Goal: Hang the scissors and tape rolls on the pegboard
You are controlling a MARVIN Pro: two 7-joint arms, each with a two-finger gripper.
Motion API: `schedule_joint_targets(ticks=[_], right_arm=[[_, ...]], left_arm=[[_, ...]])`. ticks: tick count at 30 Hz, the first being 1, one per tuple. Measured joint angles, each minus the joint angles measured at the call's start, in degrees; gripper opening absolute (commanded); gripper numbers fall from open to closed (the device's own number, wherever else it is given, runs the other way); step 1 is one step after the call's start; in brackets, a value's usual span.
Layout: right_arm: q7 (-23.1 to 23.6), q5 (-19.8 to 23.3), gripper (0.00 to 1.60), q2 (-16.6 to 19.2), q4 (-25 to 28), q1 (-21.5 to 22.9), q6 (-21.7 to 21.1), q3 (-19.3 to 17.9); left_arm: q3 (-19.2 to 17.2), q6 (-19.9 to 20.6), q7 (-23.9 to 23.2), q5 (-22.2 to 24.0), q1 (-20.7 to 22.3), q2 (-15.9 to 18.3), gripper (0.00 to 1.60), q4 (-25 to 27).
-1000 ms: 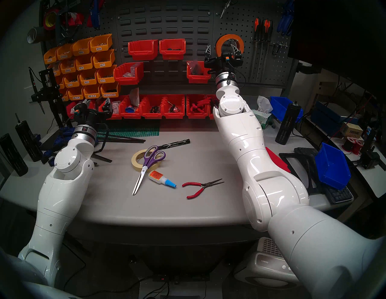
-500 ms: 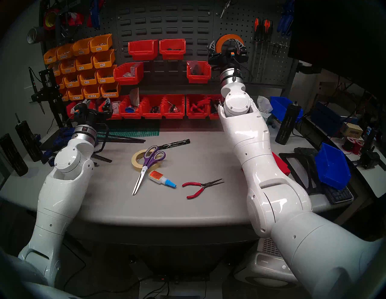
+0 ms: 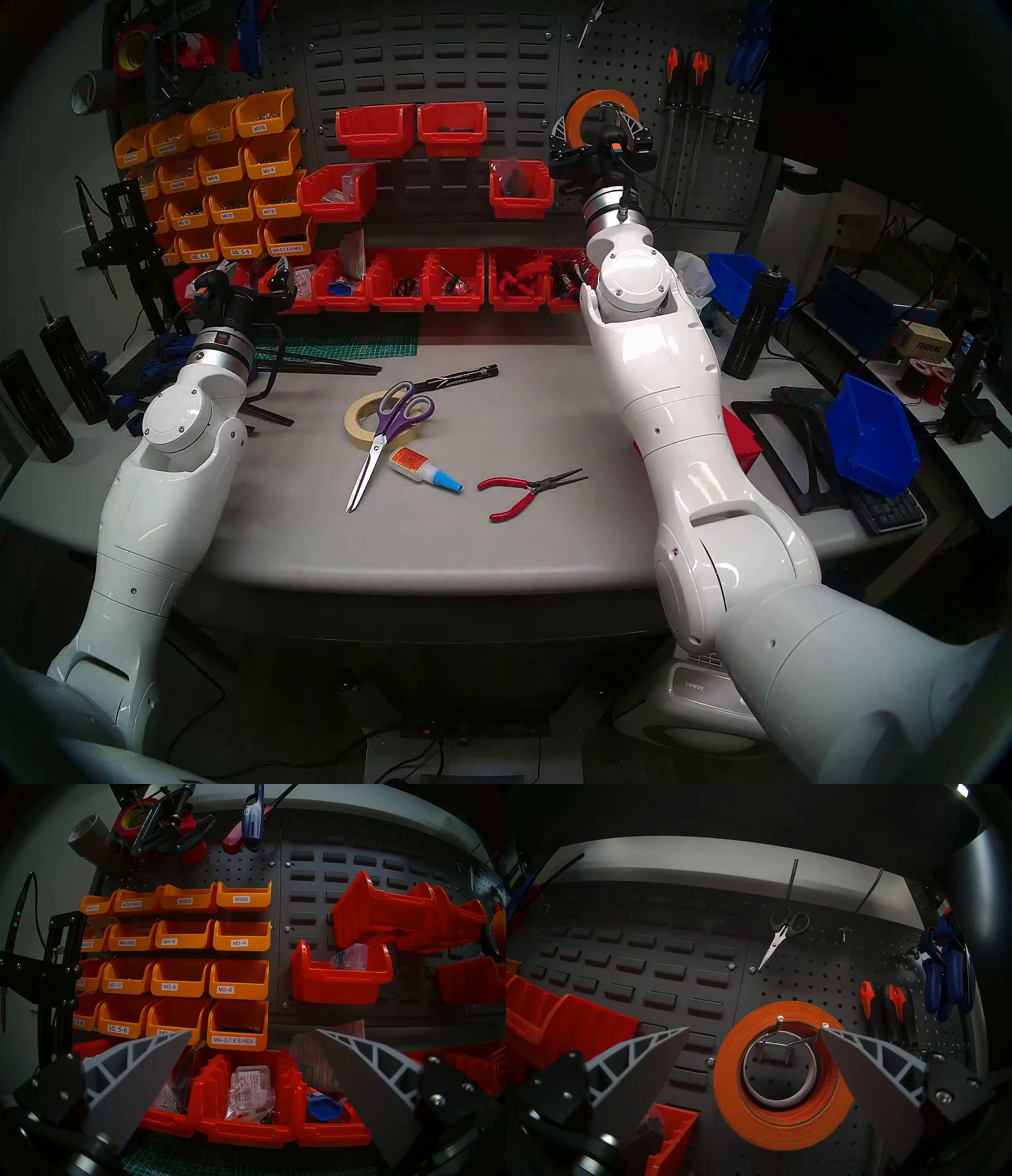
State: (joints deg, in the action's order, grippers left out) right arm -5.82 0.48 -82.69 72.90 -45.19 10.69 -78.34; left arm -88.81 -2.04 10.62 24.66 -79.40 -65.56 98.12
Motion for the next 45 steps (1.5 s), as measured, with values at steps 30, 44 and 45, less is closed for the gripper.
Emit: schedule_joint_targets(ticks=[30, 44, 45], right_arm=[[17.92, 11.46, 1.60, 6.30, 19.08, -13.96, -10.95, -1.49], [20.18, 14.58, 1.60, 8.28, 27.64, -20.05, -20.65, -3.28], [19.89, 14.63, 1.60, 8.31, 28.23, -20.40, -21.41, -3.43]], left_arm=[[0.00, 0.01, -0.01, 0.00, 0.00, 0.00, 1.60, -0.01], [0.00, 0.00, 0.00, 0.00, 0.01, -0.01, 1.60, 0.01], [0.00, 0.00, 0.00, 0.00, 0.01, -0.01, 1.60, 0.01]])
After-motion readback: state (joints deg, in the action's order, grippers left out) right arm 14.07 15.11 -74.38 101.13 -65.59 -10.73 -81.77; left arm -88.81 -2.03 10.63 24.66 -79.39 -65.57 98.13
